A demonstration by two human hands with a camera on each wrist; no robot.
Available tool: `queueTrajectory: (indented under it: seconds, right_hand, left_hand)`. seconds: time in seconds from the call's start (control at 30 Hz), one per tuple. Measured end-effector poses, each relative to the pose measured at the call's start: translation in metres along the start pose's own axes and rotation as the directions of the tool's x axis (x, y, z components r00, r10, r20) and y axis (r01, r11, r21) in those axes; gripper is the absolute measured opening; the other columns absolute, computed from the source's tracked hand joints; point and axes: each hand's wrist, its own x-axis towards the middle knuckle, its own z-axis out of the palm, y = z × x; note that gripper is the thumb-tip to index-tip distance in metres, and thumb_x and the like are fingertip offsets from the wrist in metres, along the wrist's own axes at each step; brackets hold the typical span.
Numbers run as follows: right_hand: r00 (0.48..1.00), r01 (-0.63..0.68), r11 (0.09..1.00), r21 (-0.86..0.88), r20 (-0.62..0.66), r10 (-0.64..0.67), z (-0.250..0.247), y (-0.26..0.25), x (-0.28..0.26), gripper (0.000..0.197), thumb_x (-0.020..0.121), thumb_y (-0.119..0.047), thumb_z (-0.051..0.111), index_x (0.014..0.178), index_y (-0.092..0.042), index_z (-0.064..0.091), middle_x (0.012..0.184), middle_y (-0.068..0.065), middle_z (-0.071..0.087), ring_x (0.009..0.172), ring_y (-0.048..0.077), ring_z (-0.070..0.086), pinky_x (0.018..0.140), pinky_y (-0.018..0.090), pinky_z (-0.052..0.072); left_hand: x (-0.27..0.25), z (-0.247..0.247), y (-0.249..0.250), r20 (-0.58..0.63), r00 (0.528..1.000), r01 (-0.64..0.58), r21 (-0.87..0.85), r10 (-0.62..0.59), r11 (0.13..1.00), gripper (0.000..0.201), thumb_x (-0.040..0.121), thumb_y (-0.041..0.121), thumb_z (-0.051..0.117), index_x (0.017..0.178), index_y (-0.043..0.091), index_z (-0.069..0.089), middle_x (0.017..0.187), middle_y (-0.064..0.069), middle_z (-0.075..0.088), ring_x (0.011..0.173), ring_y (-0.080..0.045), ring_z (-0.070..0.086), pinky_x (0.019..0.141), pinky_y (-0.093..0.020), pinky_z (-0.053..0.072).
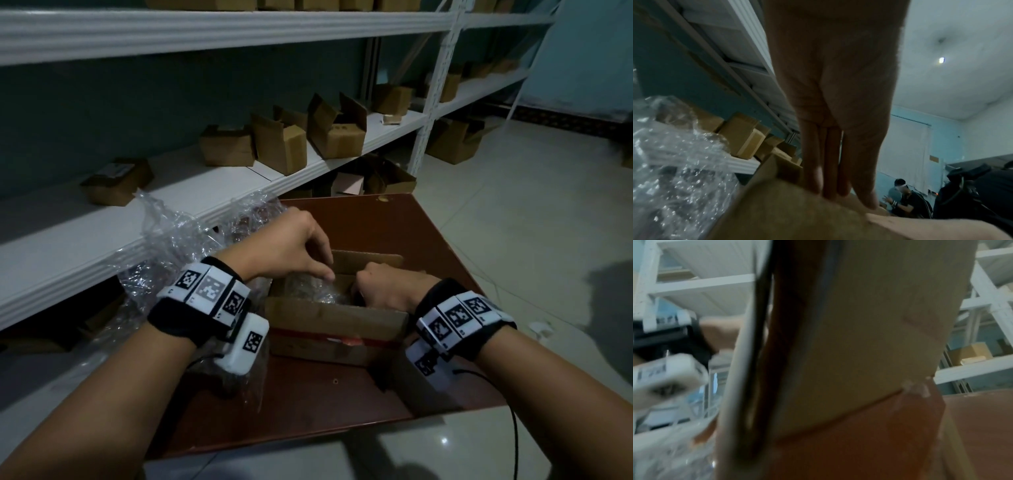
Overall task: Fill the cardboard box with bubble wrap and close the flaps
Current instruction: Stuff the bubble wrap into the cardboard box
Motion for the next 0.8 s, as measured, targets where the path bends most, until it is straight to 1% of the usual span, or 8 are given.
queueTrajectory:
  seconds: [0.13, 0.23, 0.37, 0.5, 0.57, 0.63, 0.7, 0.8]
  right_hand:
    - [1.000, -0.008, 0.999, -0.045, 0.013, 0.008, -0.002, -0.004, 0.000, 0.007, 0.094, -0.021, 0.066, 0.096, -0.016, 0.070, 0.087, -0.003, 0.066, 0.076, 0.014, 0.065, 0.063, 0.024, 0.048]
    - [0.999, -0.026, 0.999, -0.028, 0.021, 0.027, -0.004, -0.005, -0.006, 0.022, 0.091, -0.026, 0.072, 0.108, -0.013, 0.070, 0.104, 0.003, 0.069, 0.091, 0.018, 0.067, 0.078, 0.032, 0.057]
    - [0.998, -0.059, 0.998, -0.032, 0.023, 0.060, -0.002, -0.005, -0.011, 0.048, 0.083, -0.042, 0.078, 0.121, -0.017, 0.063, 0.115, 0.001, 0.054, 0.097, 0.017, 0.055, 0.078, 0.030, 0.046]
    - [0.998, -0.064, 0.998, -0.006, 0.013, 0.064, -0.003, -0.007, -0.016, 0.041, 0.089, -0.033, 0.072, 0.124, -0.014, 0.062, 0.122, 0.004, 0.055, 0.102, 0.019, 0.056, 0.080, 0.031, 0.048]
    - [0.998, -0.063, 0.998, -0.004, -0.002, 0.063, -0.004, -0.006, -0.017, 0.036, 0.092, -0.027, 0.069, 0.124, -0.012, 0.062, 0.123, 0.006, 0.056, 0.104, 0.020, 0.057, 0.074, 0.028, 0.046]
    - [0.998, -0.055, 0.998, 0.010, -0.009, 0.055, -0.005, -0.005, -0.016, 0.035, 0.093, -0.023, 0.067, 0.125, -0.011, 0.061, 0.123, 0.006, 0.055, 0.102, 0.019, 0.055, 0.072, 0.024, 0.044]
    - [0.999, -0.041, 0.999, 0.034, -0.011, 0.042, -0.006, -0.004, -0.014, 0.033, 0.094, -0.021, 0.066, 0.124, -0.010, 0.062, 0.122, 0.007, 0.057, 0.101, 0.018, 0.056, 0.075, 0.025, 0.046]
    - [0.999, -0.037, 0.998, 0.045, 0.001, 0.037, -0.006, -0.002, -0.010, 0.029, 0.093, -0.019, 0.065, 0.120, -0.010, 0.067, 0.116, 0.006, 0.063, 0.102, 0.020, 0.061, 0.084, 0.032, 0.054]
  left_hand:
    - [0.001, 0.013, 0.005, 0.226, 0.968, 0.080, 0.141, -0.111, 0.987, 0.028, 0.085, 0.022, 0.082, 0.113, 0.019, 0.079, 0.109, 0.007, 0.077, 0.095, -0.003, 0.067, 0.091, -0.023, 0.053]
    - [0.007, 0.029, 0.004, 0.366, 0.904, 0.110, 0.300, -0.221, 0.948, 0.041, 0.090, 0.002, 0.071, 0.126, 0.021, 0.073, 0.126, 0.003, 0.072, 0.114, -0.014, 0.066, 0.101, -0.031, 0.052]
    - [0.011, 0.033, 0.008, 0.503, 0.788, 0.170, 0.377, -0.355, 0.911, 0.054, 0.093, 0.010, 0.071, 0.144, 0.022, 0.058, 0.143, 0.001, 0.060, 0.130, -0.021, 0.057, 0.108, -0.037, 0.048]
    - [0.011, 0.035, 0.007, 0.544, 0.746, 0.224, 0.339, -0.384, 0.914, 0.063, 0.091, 0.012, 0.074, 0.149, 0.021, 0.052, 0.145, 0.001, 0.058, 0.130, -0.020, 0.057, 0.103, -0.032, 0.048]
    - [0.011, 0.035, 0.005, 0.534, 0.763, 0.208, 0.331, -0.364, 0.921, 0.062, 0.089, 0.012, 0.076, 0.147, 0.022, 0.054, 0.142, 0.000, 0.060, 0.127, -0.020, 0.058, 0.106, -0.036, 0.049]
    - [0.009, 0.034, 0.004, 0.505, 0.809, 0.157, 0.310, -0.302, 0.938, 0.057, 0.090, 0.008, 0.073, 0.143, 0.022, 0.058, 0.138, 0.000, 0.062, 0.124, -0.020, 0.059, 0.107, -0.038, 0.050]
    - [0.008, 0.032, 0.005, 0.472, 0.848, 0.113, 0.282, -0.241, 0.953, 0.048, 0.090, 0.002, 0.070, 0.134, 0.023, 0.065, 0.132, 0.000, 0.064, 0.121, -0.020, 0.060, 0.104, -0.037, 0.052]
    - [0.008, 0.033, 0.001, 0.467, 0.858, 0.109, 0.237, -0.212, 0.965, 0.043, 0.088, -0.005, 0.066, 0.122, 0.021, 0.069, 0.126, 0.002, 0.065, 0.117, -0.018, 0.060, 0.097, -0.035, 0.053]
